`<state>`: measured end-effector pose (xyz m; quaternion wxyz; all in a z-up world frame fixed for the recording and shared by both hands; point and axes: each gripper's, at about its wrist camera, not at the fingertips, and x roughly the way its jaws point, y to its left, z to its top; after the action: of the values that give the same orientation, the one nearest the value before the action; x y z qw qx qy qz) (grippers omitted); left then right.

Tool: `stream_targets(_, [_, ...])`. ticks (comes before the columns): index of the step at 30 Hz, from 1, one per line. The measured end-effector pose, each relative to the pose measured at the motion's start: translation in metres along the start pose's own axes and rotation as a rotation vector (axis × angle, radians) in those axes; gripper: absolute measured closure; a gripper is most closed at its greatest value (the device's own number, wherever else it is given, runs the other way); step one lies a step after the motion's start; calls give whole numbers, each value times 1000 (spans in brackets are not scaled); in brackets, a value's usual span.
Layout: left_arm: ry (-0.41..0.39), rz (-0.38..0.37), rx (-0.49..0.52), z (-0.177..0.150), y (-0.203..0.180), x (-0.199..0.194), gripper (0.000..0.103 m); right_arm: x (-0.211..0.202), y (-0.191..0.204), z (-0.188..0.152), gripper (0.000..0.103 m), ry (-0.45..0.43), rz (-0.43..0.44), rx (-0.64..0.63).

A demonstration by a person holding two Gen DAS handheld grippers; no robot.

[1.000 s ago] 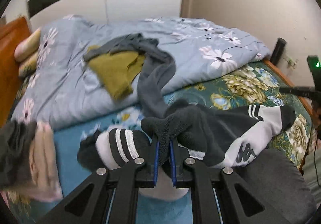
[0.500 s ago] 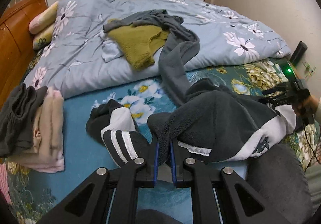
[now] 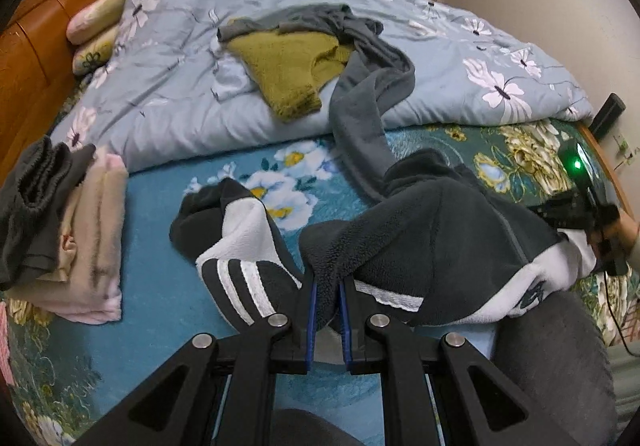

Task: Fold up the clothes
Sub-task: 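Lift the hoodie with both grippers and shake it out in the air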

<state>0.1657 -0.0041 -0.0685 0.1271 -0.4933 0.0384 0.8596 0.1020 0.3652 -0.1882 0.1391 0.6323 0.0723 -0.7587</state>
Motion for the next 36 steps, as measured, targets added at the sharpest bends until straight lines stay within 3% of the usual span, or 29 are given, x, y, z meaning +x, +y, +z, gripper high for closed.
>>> stream_targets(3, [-88, -1, 9, 6, -4, -23, 93, -37, -4, -1, 97, -101, -64, 60])
stream_targets(6, [-202, 0, 45, 21, -15, -52, 93, -96, -21, 6, 98, -257, -117, 167])
stream_targets(12, [-454, -13, 85, 62, -33, -122, 93, -233, -33, 7, 99, -587, -242, 276])
stream_targets(15, [-581, -30, 93, 79, -36, -167, 93, -305, -23, -7, 99, -754, -281, 294])
stream_targets(22, [-775, -45, 146, 63, -39, -262, 93, -404, 14, -46, 99, -988, -325, 253])
stream_targets(27, [-841, -54, 211, 50, -41, -312, 93, -442, 36, -73, 99, -1069, -321, 208])
stream_targets(30, [-836, -89, 205, 62, -37, -320, 93, -455, 34, -71, 99, -1083, -321, 193])
stream_targets(33, [-779, -92, 203, 85, -35, -298, 93, -448, 20, -50, 99, -1051, -308, 208])
stream_targets(36, [-649, -73, 191, 109, -39, -239, 93, -400, -8, -6, 99, -908, -294, 225])
